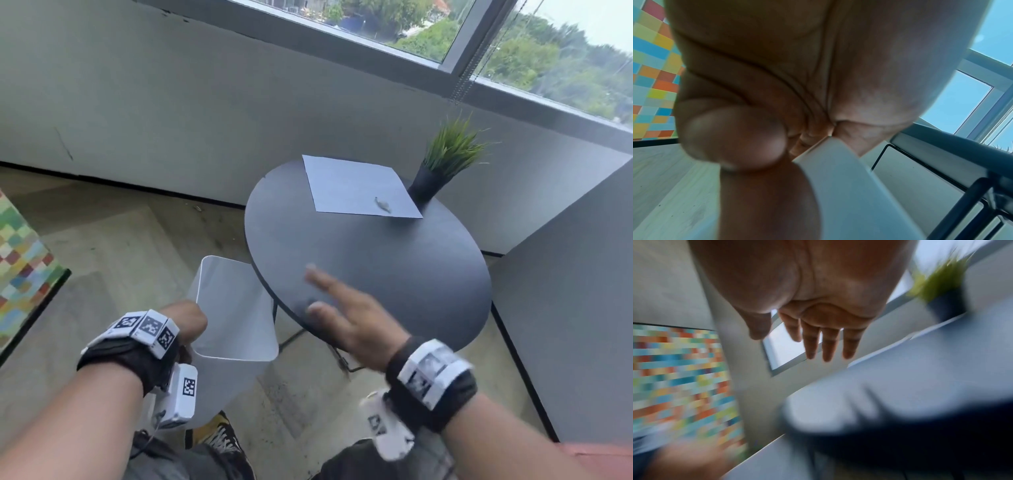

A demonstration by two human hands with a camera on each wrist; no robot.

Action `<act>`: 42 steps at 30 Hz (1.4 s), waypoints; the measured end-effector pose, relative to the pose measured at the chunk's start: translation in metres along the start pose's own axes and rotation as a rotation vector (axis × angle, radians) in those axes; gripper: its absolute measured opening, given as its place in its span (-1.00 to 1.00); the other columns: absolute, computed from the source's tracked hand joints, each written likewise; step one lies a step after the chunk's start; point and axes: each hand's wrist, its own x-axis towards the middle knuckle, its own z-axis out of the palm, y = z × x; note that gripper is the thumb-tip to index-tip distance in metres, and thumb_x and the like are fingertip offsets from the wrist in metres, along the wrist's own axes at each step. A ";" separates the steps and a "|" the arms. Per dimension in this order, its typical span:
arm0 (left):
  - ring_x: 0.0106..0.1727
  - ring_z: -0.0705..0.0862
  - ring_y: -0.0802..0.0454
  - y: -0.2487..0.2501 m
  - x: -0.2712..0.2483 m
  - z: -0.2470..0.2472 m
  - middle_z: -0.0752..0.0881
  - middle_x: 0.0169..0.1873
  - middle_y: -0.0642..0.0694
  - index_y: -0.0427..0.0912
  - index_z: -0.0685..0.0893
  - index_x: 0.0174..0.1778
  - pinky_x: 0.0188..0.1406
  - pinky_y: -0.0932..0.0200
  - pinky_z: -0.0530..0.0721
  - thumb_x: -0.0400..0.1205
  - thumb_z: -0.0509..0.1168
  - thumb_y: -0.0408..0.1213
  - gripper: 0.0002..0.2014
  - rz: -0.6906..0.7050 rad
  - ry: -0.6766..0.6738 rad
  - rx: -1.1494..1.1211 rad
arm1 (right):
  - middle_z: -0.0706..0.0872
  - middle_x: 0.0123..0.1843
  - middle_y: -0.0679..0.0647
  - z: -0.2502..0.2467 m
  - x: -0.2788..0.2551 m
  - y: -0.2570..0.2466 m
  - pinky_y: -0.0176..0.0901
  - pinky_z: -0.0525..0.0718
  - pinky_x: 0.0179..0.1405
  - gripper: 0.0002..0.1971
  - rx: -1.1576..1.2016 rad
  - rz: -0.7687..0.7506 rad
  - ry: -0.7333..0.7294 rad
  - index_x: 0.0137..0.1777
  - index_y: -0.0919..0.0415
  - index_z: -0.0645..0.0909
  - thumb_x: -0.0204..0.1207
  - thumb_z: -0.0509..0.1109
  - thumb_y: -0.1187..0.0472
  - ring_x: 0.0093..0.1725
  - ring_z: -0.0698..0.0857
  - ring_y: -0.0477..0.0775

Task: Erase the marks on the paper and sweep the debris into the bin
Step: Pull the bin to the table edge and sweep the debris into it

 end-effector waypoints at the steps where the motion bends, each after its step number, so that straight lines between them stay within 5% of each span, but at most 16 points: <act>1: 0.05 0.68 -0.22 0.000 0.000 0.000 0.67 0.26 -0.40 -0.55 0.62 0.26 -0.64 0.36 0.37 0.68 0.05 -0.51 -0.66 -0.010 -0.001 -0.004 | 0.30 0.67 -0.17 -0.028 0.008 0.024 -0.26 0.13 0.65 -0.41 -0.044 0.117 0.123 0.69 -0.05 0.19 0.69 0.26 -0.02 0.60 0.26 -0.31; 3: 0.01 0.65 -0.18 -0.002 0.004 0.001 0.70 0.20 -0.36 -0.52 0.62 0.26 -0.51 0.35 0.48 0.68 0.05 -0.48 -0.66 0.005 0.012 -0.006 | 0.22 0.72 0.00 -0.079 0.021 0.075 -0.08 0.13 0.67 -0.34 -0.274 0.473 0.227 0.71 0.05 0.12 0.67 0.23 -0.08 0.67 0.22 -0.01; 5: 0.01 0.67 -0.19 -0.004 0.011 0.002 0.73 0.07 -0.32 -0.48 0.64 0.24 -0.34 0.22 0.54 0.69 0.06 -0.46 -0.67 0.016 0.027 -0.008 | 0.14 0.72 0.22 -0.096 0.026 0.114 0.15 0.15 0.65 -0.20 -0.521 0.789 0.085 0.69 0.12 0.07 0.58 0.12 -0.32 0.66 0.20 0.32; 7: 0.06 0.68 -0.19 -0.005 0.016 0.004 0.71 0.17 -0.32 -0.44 0.64 0.24 -0.25 0.23 0.49 0.70 0.06 -0.44 -0.68 0.003 0.035 -0.039 | -0.03 0.74 0.24 -0.075 0.031 0.114 0.34 0.09 0.62 -0.05 -0.596 0.865 -0.048 0.69 0.03 -0.05 0.41 -0.07 -0.53 0.66 0.05 0.49; 11: 0.08 0.70 -0.21 -0.004 0.020 0.006 0.71 0.17 -0.35 -0.43 0.64 0.18 -0.24 0.22 0.46 0.67 0.07 -0.46 -0.71 -0.009 0.042 -0.050 | -0.37 0.74 -0.03 -0.006 0.029 0.041 0.45 -0.09 0.59 -0.11 -0.677 0.408 -0.245 0.69 -0.16 -0.31 0.46 -0.15 -0.55 0.70 -0.32 0.31; 15: 0.06 0.71 -0.19 -0.004 0.023 0.005 0.71 0.14 -0.33 -0.45 0.61 0.25 -0.25 0.20 0.54 0.67 0.04 -0.47 -0.67 -0.009 0.031 -0.032 | -0.11 0.76 -0.14 -0.011 0.051 0.007 -0.03 -0.19 0.65 -0.34 -0.557 -0.121 -0.446 0.71 -0.18 -0.05 0.66 -0.01 -0.30 0.72 -0.20 -0.08; 17: -0.13 0.67 -0.18 -0.007 0.028 0.007 0.74 -0.02 -0.32 -0.45 0.63 0.18 -0.49 0.22 0.47 0.64 0.05 -0.47 -0.69 0.006 0.016 -0.032 | 0.00 0.76 -0.06 -0.038 0.087 0.032 -0.17 -0.16 0.66 -0.35 -0.500 0.001 -0.327 0.71 -0.13 0.01 0.68 0.08 -0.24 0.72 -0.07 -0.02; 21: -0.21 0.56 -0.12 -0.006 0.036 0.008 0.71 -0.10 -0.30 -0.43 0.64 0.11 -0.41 0.22 0.43 0.64 0.06 -0.46 -0.72 -0.017 0.023 -0.019 | -0.07 0.75 0.14 -0.046 0.119 0.065 0.40 0.03 0.63 -0.07 -0.673 0.570 -0.182 0.67 -0.04 -0.02 0.41 0.01 -0.55 0.67 -0.03 0.50; 24: -0.12 0.67 -0.19 -0.002 0.040 0.009 0.74 -0.06 -0.33 -0.35 0.63 -0.01 -0.34 0.20 0.46 0.62 0.08 -0.46 -0.79 -0.034 0.037 -0.030 | -0.27 0.75 -0.08 0.001 0.089 0.027 0.52 -0.08 0.54 -0.07 -0.686 0.221 -0.344 0.68 -0.16 -0.19 0.40 -0.05 -0.59 0.71 -0.24 0.30; 27: -0.08 0.74 -0.24 0.000 0.039 0.008 0.74 -0.18 -0.29 -0.30 0.57 -0.11 -0.38 0.21 0.50 0.59 0.08 -0.44 -0.85 -0.052 0.049 -0.057 | -0.17 0.76 -0.16 0.010 0.054 -0.009 0.17 -0.19 0.63 -0.25 -0.522 -0.156 -0.476 0.68 -0.30 -0.14 0.56 0.03 -0.44 0.72 -0.23 -0.01; 30: -0.19 0.65 -0.18 -0.001 0.036 0.006 0.67 -0.24 -0.22 -0.29 0.55 -0.09 -0.36 0.20 0.50 0.59 0.08 -0.43 -0.86 -0.049 0.060 -0.054 | -0.03 0.76 -0.14 -0.024 0.039 0.020 -0.13 -0.15 0.70 -0.23 -0.289 -0.015 -0.185 0.71 -0.16 -0.06 0.59 0.17 -0.31 0.71 -0.11 -0.16; 32: -0.18 0.61 -0.17 -0.002 0.035 0.007 0.67 -0.17 -0.23 -0.30 0.55 -0.15 -0.31 0.18 0.52 0.61 0.08 -0.44 -0.86 -0.029 0.053 -0.023 | 0.06 0.75 0.00 -0.053 0.027 0.067 0.06 -0.02 0.71 -0.10 -0.367 0.331 0.076 0.71 -0.02 0.04 0.48 0.10 -0.48 0.72 -0.01 -0.01; 34: -0.12 0.62 -0.18 0.000 0.033 0.007 0.70 -0.02 -0.27 -0.33 0.59 -0.15 -0.20 0.12 0.56 0.64 0.05 -0.45 -0.80 -0.010 0.048 0.022 | 0.09 0.74 0.10 -0.067 0.009 0.101 0.38 0.11 0.62 0.11 -0.464 0.696 0.139 0.67 -0.02 0.12 0.20 -0.17 -0.71 0.71 0.04 0.21; 36: 0.04 0.67 -0.20 0.004 0.032 0.007 0.69 0.12 -0.31 -0.42 0.64 0.11 -0.12 0.13 0.56 0.68 0.04 -0.46 -0.73 -0.017 0.052 0.047 | 0.01 0.75 0.05 -0.050 0.002 0.103 0.54 0.04 0.56 0.04 -0.442 0.822 0.137 0.66 -0.06 0.10 0.27 -0.23 -0.68 0.70 -0.03 0.29; 39: 0.19 0.68 -0.17 0.008 0.029 0.007 0.65 0.27 -0.31 -0.46 0.59 0.30 0.01 0.15 0.59 0.70 0.03 -0.47 -0.66 -0.016 0.055 0.124 | -0.23 0.76 -0.04 0.003 0.027 0.055 0.54 -0.25 0.56 -0.17 -0.427 0.690 0.105 0.72 -0.09 -0.10 0.52 -0.21 -0.50 0.71 -0.28 0.24; 42: 0.14 0.71 -0.20 0.004 0.031 0.009 0.71 0.17 -0.31 -0.37 0.64 0.14 -0.14 0.12 0.57 0.66 0.07 -0.43 -0.73 -0.032 0.039 0.122 | -0.31 0.75 -0.06 0.054 0.065 0.005 0.47 -0.38 0.55 -0.22 -0.474 0.337 -0.060 0.71 -0.14 -0.14 0.55 -0.25 -0.47 0.70 -0.38 0.18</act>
